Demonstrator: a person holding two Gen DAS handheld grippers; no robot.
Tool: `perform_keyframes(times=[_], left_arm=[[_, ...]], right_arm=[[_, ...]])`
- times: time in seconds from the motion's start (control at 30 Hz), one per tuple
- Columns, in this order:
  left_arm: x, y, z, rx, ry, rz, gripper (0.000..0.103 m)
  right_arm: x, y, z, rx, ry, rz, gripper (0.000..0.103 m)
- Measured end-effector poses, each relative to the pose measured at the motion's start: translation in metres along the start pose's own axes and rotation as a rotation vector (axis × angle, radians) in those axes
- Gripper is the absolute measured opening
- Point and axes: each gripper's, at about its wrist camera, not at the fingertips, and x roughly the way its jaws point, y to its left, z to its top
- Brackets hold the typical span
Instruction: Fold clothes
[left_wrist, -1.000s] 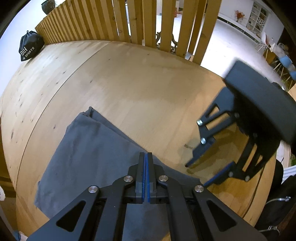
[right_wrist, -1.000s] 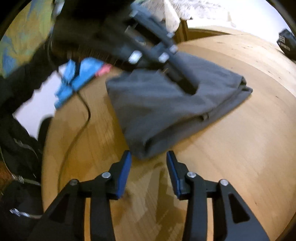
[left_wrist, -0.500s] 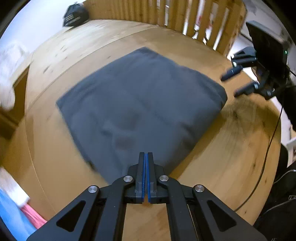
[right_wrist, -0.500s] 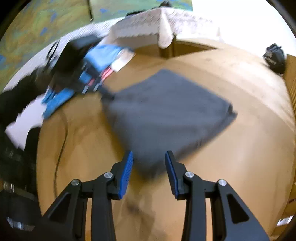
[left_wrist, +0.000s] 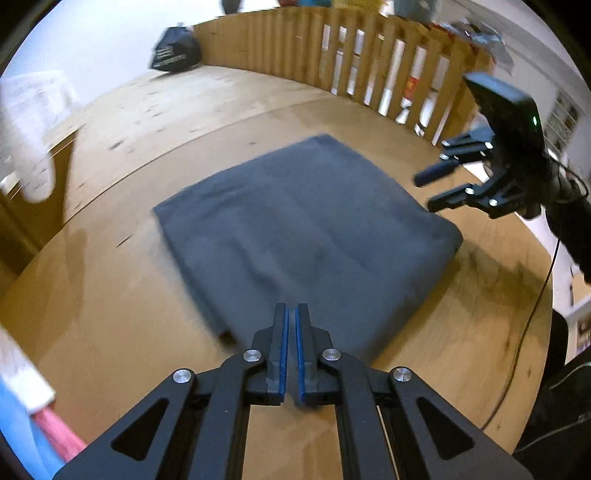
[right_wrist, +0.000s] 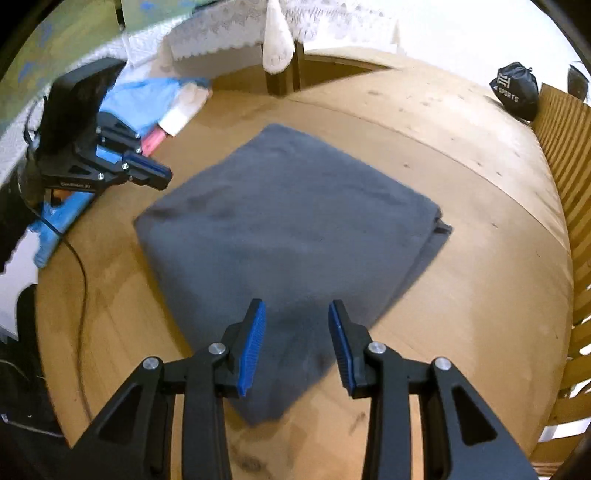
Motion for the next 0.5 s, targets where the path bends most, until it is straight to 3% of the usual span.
perform_keyframes(times=[0.07, 0.13, 0.2, 0.33, 0.5], left_arm=[[0.024, 0.007, -0.002, 0.017, 0.074, 0.005, 0.007], [0.041, 0.018, -0.014, 0.032, 0.155, 0.085, 0.007], [0.031, 0.040, -0.028, -0.044, 0.145, 0.107, 0.003], [0.000, 0.055, -0.043, -0.184, 0.058, -0.055, 0.002], [0.010, 0.050, -0.037, -0.223, 0.083, -0.174, 0.023]], right_arm=[[0.022, 0.012, -0.008, -0.054, 0.122, -0.064, 0.035], [0.015, 0.011, -0.016, -0.057, 0.095, -0.089, 0.035], [0.007, 0.008, -0.020, -0.034, 0.112, -0.113, 0.035], [-0.021, 0.028, -0.014, -0.044, 0.006, -0.062, 0.036], [-0.012, 0.050, -0.014, -0.134, 0.034, -0.064, 0.036]])
